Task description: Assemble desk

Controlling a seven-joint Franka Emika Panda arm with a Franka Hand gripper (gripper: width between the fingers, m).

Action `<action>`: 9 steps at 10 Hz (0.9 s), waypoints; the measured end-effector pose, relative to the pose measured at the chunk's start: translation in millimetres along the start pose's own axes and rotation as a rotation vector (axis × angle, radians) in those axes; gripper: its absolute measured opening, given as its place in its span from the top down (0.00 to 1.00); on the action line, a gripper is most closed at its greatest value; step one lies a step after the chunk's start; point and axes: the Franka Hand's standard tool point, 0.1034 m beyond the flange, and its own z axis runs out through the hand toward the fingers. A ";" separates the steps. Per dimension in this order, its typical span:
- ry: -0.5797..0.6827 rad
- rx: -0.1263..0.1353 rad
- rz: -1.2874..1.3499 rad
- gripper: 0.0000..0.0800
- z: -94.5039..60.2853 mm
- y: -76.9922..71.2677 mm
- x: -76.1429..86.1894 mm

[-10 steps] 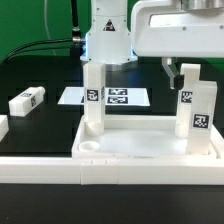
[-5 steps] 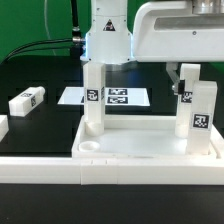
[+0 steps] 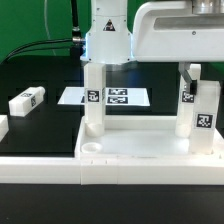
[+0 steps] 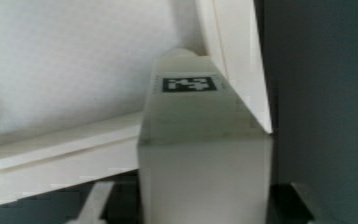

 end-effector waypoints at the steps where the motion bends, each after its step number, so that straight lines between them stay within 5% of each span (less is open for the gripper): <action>1: 0.000 -0.002 0.055 0.64 0.0 3.0 0.5; 6: 0.004 -0.022 0.202 0.64 -0.1 17.3 4.6; 8: 0.015 -0.004 0.124 0.54 -16.0 16.4 6.7; 9: 0.019 0.007 0.055 0.38 -33.9 30.0 8.6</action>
Offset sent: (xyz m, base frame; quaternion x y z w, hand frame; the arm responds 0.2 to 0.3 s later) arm 0.0000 0.0000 0.0000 0.0000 0.0000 0.1296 0.9916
